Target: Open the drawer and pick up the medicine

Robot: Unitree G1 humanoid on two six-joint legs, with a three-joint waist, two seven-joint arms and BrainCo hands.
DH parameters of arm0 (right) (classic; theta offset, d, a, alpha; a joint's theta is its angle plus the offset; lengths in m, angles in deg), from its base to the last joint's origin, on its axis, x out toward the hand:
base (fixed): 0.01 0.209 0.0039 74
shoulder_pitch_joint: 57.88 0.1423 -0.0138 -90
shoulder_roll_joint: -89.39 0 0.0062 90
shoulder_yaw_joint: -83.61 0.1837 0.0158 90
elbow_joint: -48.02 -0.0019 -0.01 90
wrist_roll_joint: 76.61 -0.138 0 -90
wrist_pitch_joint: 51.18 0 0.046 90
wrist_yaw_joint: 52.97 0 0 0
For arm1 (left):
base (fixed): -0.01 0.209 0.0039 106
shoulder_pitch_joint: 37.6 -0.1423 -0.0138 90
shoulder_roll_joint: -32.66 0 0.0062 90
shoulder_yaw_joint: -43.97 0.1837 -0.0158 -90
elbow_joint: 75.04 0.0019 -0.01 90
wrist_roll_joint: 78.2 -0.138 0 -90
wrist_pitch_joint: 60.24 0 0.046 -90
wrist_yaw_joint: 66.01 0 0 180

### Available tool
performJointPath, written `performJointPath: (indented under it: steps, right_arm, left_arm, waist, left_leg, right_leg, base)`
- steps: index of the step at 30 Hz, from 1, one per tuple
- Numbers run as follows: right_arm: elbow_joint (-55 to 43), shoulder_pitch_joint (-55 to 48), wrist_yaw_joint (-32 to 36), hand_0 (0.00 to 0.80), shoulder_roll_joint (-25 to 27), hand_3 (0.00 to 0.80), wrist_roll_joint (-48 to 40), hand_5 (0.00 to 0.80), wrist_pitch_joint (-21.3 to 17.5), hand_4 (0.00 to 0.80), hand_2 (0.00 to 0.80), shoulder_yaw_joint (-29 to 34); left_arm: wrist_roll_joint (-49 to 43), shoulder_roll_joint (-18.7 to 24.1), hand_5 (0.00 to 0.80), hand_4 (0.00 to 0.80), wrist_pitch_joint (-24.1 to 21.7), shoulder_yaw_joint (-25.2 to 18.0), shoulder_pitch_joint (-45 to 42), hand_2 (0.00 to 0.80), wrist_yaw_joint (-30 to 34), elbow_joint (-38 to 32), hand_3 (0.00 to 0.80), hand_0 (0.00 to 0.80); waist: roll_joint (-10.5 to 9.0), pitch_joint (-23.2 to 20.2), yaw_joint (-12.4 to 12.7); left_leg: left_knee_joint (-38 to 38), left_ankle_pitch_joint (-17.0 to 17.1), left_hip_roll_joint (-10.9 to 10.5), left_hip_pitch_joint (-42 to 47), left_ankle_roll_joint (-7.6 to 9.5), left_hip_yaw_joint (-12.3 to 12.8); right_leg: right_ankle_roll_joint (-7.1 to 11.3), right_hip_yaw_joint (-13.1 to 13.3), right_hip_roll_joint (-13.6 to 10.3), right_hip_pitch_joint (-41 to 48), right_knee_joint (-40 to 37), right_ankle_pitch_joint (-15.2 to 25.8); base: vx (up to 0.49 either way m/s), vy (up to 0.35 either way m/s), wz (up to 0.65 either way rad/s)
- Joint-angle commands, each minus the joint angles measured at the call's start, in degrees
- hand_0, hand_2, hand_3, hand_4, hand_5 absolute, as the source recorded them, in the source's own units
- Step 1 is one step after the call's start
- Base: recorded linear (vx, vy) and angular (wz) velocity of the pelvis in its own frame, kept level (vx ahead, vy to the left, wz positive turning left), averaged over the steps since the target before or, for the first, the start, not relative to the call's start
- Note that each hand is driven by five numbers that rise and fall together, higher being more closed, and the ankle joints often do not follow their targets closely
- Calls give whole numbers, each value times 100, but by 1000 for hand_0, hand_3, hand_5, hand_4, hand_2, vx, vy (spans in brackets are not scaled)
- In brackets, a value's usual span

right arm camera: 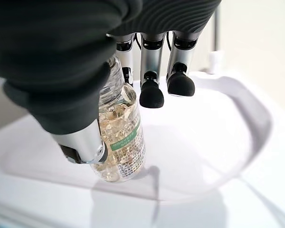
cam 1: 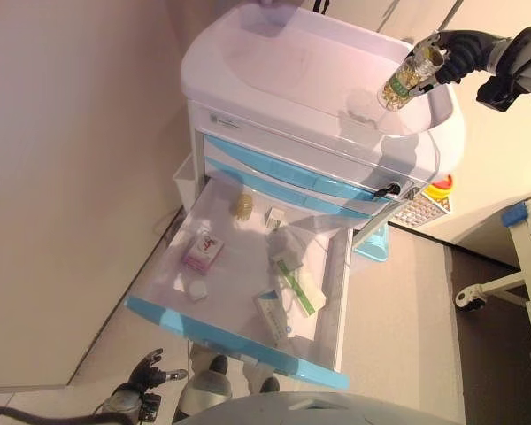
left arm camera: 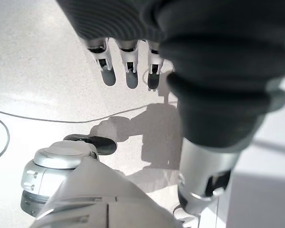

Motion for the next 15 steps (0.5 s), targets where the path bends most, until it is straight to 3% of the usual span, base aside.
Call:
performJointPath:
  steps: [1,8,15]
  right_arm:
    - [423,889,-450,800,40,800,194,800,10,800,800,-308]
    - [1206,1035,-628,800,37,800,279,800,-54,800,800,-379]
    - [1403,1006,-586,800,140,800,307,800,-139,800,800,-335]
  left_arm:
    - [212,395,0,0,12,180,86,0,-27,-65,0,0]
    - [287,585,0,0,-91,301,156,0,-62,-296,0,0]
    - [289,629,0,0,-199,348,102,0,-41,-429,0,0]
  waist:
    - [-246,49,238]
    - [-252,419,468]
    - [-191,589,526]
  left_leg:
    - [14,-421,-184,-178,-110,-190]
    - [0,-378,-206,-427,-82,-464]
    - [0,-346,-237,-529,-61,-581]
  right_leg:
    - [201,-165,86,-6,422,-245]
    - [173,-280,135,-193,418,-236]
    - [157,-312,132,-282,444,-243]
  base:
    - [-50,-75,13]
    - [-37,-60,18]
    - [11,-7,10]
